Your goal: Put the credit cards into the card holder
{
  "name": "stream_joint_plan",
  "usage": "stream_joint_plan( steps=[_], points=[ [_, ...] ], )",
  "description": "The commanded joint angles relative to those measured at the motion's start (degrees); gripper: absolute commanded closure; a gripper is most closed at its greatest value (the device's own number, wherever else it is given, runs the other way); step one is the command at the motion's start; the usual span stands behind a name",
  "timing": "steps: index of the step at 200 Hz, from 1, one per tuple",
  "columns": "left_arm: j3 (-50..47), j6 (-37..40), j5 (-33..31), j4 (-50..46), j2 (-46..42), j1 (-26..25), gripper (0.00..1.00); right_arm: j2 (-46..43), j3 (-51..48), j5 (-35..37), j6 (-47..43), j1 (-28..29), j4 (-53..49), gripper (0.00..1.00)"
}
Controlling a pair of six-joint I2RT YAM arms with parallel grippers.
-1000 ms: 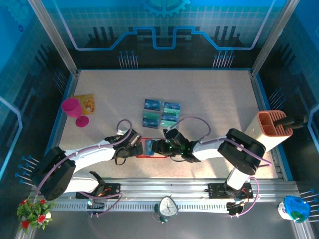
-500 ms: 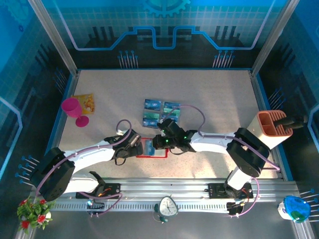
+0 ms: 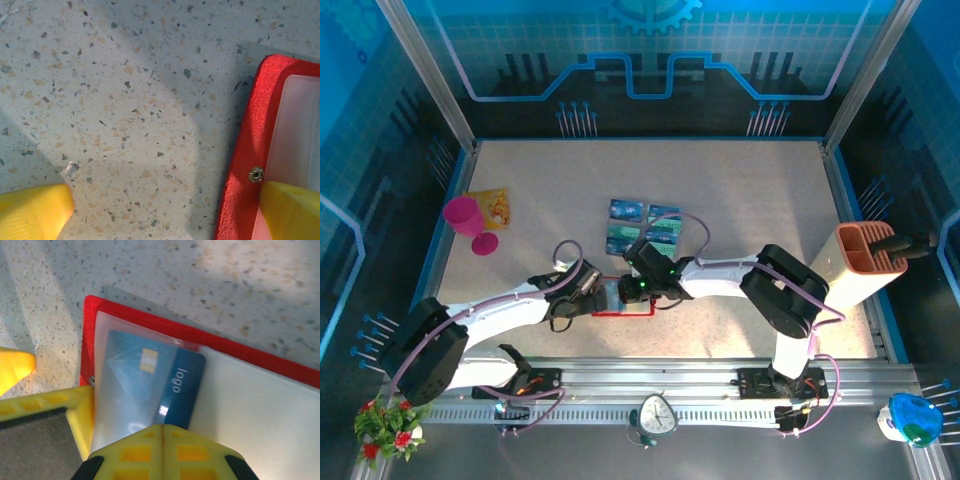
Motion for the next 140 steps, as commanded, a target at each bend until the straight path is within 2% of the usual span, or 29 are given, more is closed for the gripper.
stream_joint_plan(
  steps=[1, 29, 62, 87, 140],
  points=[
    [-2.2, 0.8, 2.3, 5.9, -0.1, 0.2, 0.01, 1.8, 1.8, -1.3, -1.1, 0.8, -2.0, 1.0],
    [-1.2, 1.4, 0.9, 2.7, -4.7, 1.1, 0.01, 1.8, 1.7, -1.4, -1.0, 0.8, -2.0, 1.0],
    [-1.4, 3.0, 1.9, 0.8, -8.4, 4.9, 0.01, -0.4, 1.3, -1.2, -1.3, 0.8, -2.0, 1.0],
    [-2.4, 3.8, 2.9, 1.0, -8.6, 6.7, 0.01, -3.1, 0.8, -0.3, -2.2, 0.8, -2.7, 1.0],
    [-2.5, 3.1, 3.7, 1.1, -6.8, 6.8, 0.01, -5.2, 0.7, 1.5, -4.5, 0.8, -5.6, 1.0]
  ],
)
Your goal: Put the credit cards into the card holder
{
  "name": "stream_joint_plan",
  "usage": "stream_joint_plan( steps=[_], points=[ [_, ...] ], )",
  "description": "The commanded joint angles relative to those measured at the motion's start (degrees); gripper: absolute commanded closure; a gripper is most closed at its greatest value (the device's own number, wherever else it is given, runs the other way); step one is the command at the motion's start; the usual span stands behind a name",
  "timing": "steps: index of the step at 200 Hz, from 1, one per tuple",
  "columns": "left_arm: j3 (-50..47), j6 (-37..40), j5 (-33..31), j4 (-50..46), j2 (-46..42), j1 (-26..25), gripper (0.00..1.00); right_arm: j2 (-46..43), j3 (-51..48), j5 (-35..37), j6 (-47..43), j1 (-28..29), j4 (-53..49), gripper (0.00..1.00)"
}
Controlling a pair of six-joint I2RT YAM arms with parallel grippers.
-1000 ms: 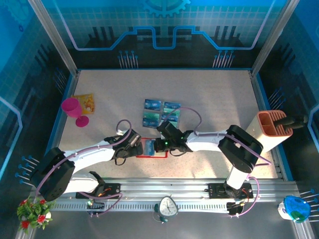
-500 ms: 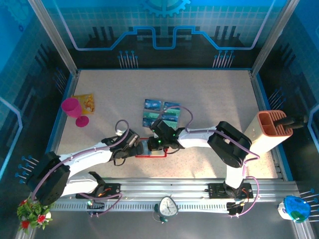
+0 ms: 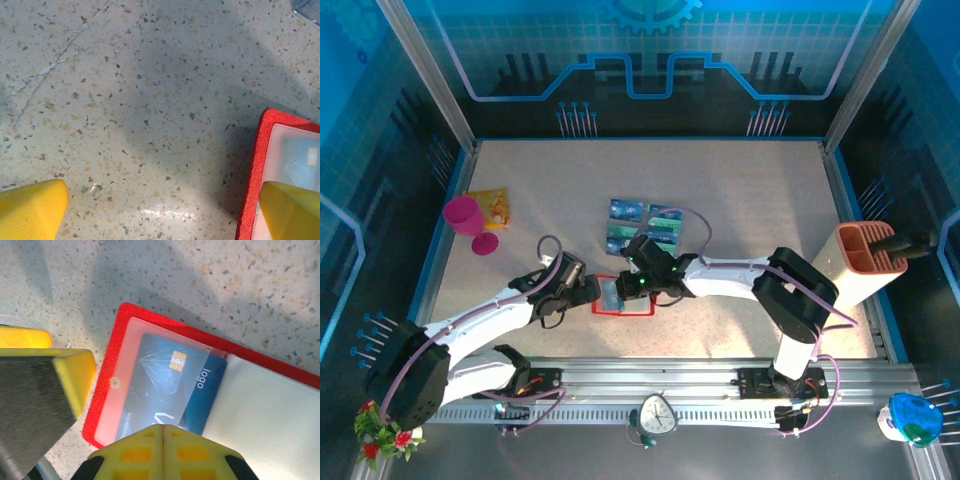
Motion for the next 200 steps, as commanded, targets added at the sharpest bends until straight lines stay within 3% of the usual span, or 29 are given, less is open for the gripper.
stream_joint_plan(
  steps=[1, 200],
  points=[
    [-0.7, 0.9, 1.2, -0.1, 1.1, 0.2, 0.01, -1.0, 0.0, 1.4, -2.1, 0.6, -3.0, 1.0],
    [-2.0, -1.3, 3.3, 3.0, 6.1, 0.0, 0.01, 9.0, 3.9, -2.1, 0.0, 3.6, -1.0, 1.0]
  ],
)
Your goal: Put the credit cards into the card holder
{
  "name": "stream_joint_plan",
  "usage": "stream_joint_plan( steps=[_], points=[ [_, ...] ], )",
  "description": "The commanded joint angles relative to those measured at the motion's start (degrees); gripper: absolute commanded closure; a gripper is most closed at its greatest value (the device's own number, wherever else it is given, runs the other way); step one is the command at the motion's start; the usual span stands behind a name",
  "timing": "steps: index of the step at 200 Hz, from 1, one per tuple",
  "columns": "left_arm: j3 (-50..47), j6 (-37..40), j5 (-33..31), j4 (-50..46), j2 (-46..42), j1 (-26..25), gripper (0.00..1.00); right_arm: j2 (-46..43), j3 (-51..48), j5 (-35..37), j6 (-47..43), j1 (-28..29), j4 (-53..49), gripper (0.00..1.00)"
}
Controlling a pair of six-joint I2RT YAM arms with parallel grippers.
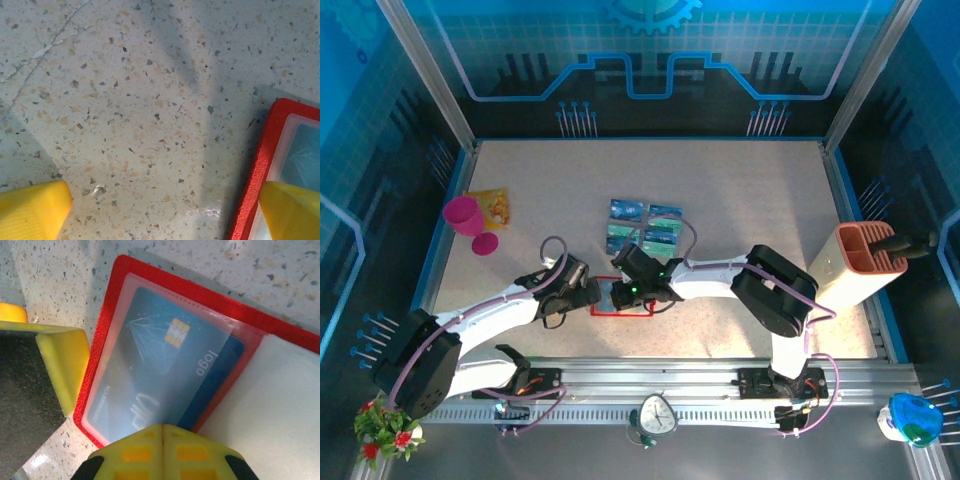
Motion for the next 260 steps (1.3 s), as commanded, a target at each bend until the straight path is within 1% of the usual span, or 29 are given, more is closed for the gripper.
stream_joint_plan(
  steps=[1, 23, 40, 74, 100, 135, 203, 260],
  points=[
    [-1.6, -0.8, 2.7, 1.8, 1.8, 0.0, 0.01, 2.2, 1.1, -1.8, 1.1, 1.0, -0.3, 1.0],
    [-1.5, -0.8, 2.6, 1.5, 1.4, 0.0, 0.01, 1.7, 1.3, -2.2, 0.9, 0.9, -0.2, 1.0],
    [-1.5, -0.8, 2.2, 1.2, 1.0, 0.1, 0.01, -0.5, 0.6, -2.0, 0.8, 0.3, -0.4, 1.0],
    [-1.9, -1.1, 1.8, 1.4, 1.0, 0.1, 0.01, -6.1, -1.4, 0.5, -0.6, -1.5, -1.9, 1.0],
    [-1.8, -1.3, 1.8, 1.6, 1.4, 0.1, 0.01, -7.4, -1.1, 2.1, -2.3, -2.7, -4.3, 1.0],
    [-1.5, -1.3, 1.8, 1.6, 2.1, 0.1, 0.01, -6.0, 0.2, 2.5, -3.6, -3.3, -5.5, 1.0],
    [-1.3, -1.1, 1.8, 1.6, 2.4, 0.1, 0.01, -1.6, 2.3, 1.3, -3.2, -3.2, -4.2, 1.0],
    [-1.3, -1.1, 1.9, 1.7, 2.4, 0.0, 0.01, 1.8, 5.0, 0.6, -3.7, -2.9, -5.1, 1.0]
  ],
)
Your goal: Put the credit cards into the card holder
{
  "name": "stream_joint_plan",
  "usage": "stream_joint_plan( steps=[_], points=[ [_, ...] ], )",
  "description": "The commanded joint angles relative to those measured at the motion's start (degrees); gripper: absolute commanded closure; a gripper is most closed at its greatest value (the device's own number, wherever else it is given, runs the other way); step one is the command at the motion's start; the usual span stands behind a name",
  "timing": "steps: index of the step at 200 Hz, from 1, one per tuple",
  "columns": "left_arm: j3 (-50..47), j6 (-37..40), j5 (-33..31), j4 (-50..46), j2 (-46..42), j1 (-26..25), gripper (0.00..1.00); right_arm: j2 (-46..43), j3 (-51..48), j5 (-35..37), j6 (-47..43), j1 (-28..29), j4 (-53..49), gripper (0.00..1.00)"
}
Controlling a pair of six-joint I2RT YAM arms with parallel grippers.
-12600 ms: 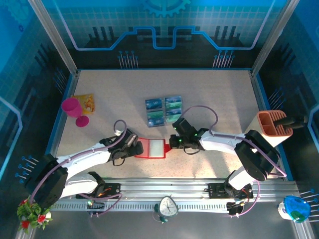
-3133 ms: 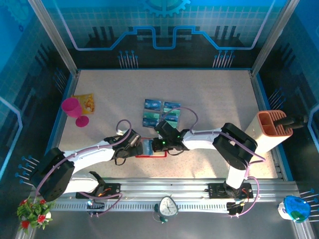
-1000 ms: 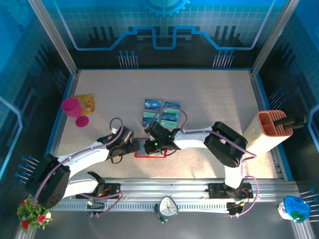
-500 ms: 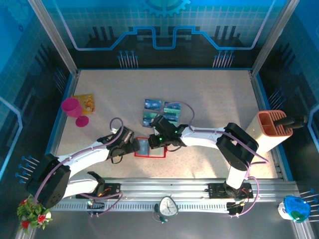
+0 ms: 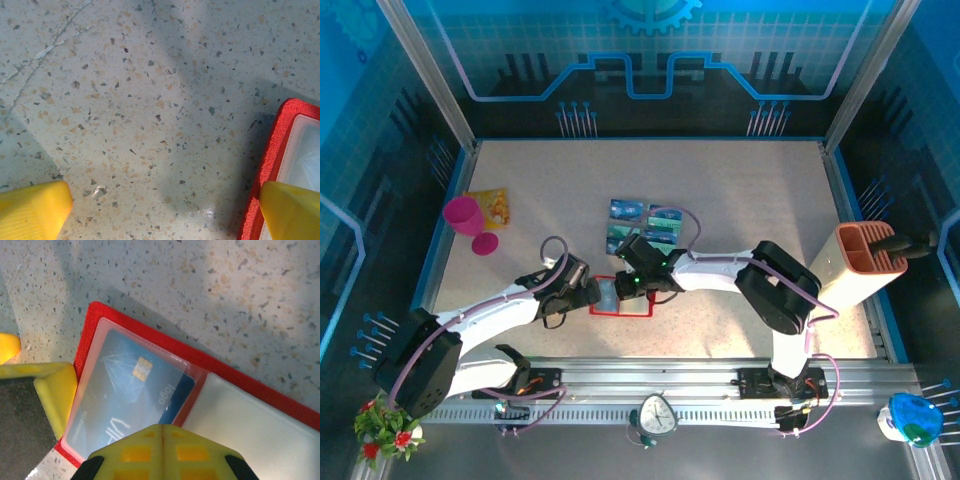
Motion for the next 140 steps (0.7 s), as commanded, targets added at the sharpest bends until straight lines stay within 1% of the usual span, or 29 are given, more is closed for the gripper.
stream_joint_plan(
  steps=[1, 58, 95, 140],
  points=[
    [-1.4, -0.9, 2.3, 1.6, 2.1, 0.1, 0.01, 2.1, 2.3, -0.9, -1.3, 0.1, -1.5, 1.0],
    [-1.4, -0.9, 2.4, 1.7, 2.0, 0.1, 0.01, 4.0, 3.5, -1.5, -1.7, 0.3, -2.1, 1.0],
    [-1.5, -0.8, 2.5, 1.7, 2.0, 0.1, 0.01, 1.2, 3.3, -1.4, -1.8, 0.2, -2.0, 1.0],
    [-1.4, -0.7, 2.6, 1.8, 2.0, 0.1, 0.01, -2.9, 2.6, 1.6, -3.3, -0.1, -4.2, 1.0]
  ],
)
